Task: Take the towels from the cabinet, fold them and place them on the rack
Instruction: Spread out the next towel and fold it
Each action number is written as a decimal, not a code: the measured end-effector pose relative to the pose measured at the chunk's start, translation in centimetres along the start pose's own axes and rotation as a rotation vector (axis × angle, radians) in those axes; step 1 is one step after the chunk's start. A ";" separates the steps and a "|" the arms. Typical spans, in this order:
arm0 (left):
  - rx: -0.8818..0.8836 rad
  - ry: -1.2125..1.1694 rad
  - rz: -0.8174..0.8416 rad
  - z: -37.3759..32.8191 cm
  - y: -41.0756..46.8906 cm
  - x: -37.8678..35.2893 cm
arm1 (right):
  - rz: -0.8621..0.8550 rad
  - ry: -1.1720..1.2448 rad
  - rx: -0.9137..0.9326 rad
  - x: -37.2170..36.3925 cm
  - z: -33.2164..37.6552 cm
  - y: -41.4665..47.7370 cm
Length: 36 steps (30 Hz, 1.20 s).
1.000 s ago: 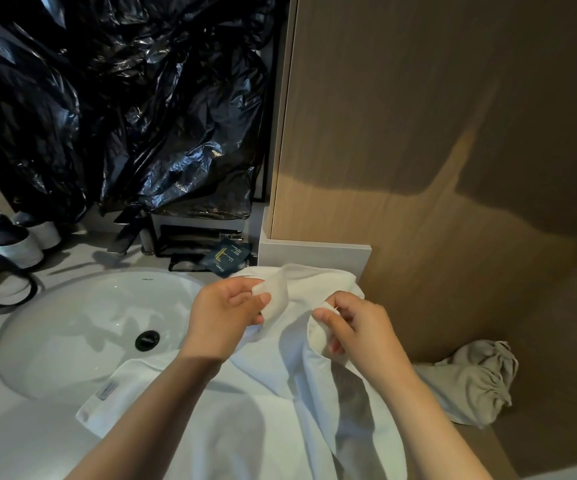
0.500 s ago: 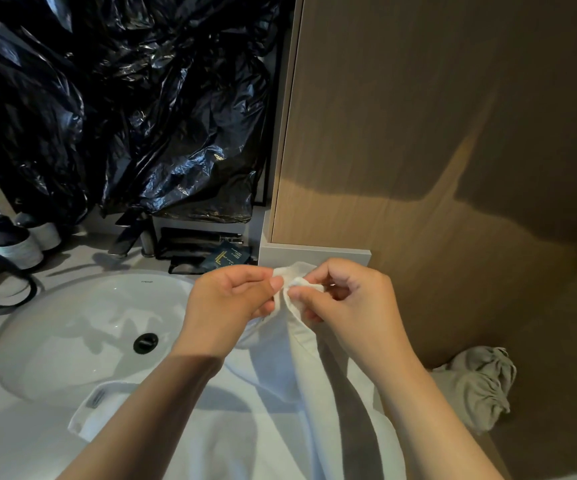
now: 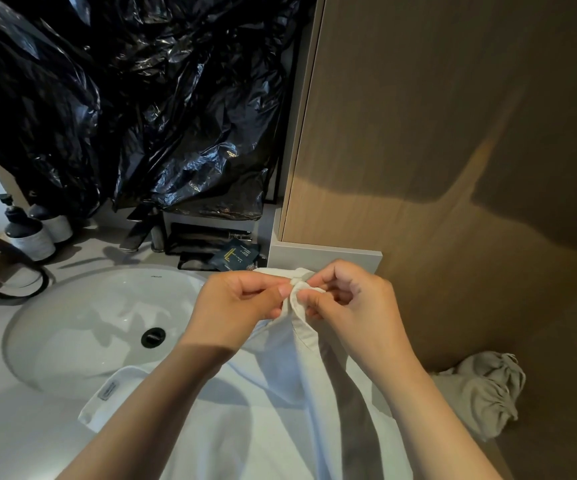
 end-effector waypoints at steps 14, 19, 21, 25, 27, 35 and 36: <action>-0.036 0.220 0.029 -1.0 -0.3 0.1 | 0.059 -0.028 0.041 0.1 0.2 -0.2; -0.073 0.321 0.026 -1.5 -0.3 0.0 | 0.088 -0.024 0.044 0.2 0.0 0.0; -0.087 0.329 0.035 -1.9 -0.2 0.4 | 0.099 -0.064 0.036 0.9 -0.8 0.3; -0.131 0.341 0.058 -3.1 -0.2 1.0 | 0.234 -0.125 0.068 1.5 -2.0 1.2; -0.149 0.378 0.074 -4.0 0.0 1.0 | 0.316 -0.076 0.062 1.2 -1.9 1.7; -0.210 0.467 0.003 -6.8 0.5 2.2 | 0.209 0.049 0.129 1.0 -0.2 3.2; -0.208 0.460 -0.004 -6.9 0.4 2.3 | 0.186 0.033 0.158 0.9 0.0 3.3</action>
Point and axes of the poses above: each hand's wrist, its own y-axis towards the middle knuckle, its own x-axis out of the back of the hand, z = x × y, the point moved 3 cm from there along y, towards the middle knuckle, and after that the axes turned 12 degrees about z, right-handed, at the moved point
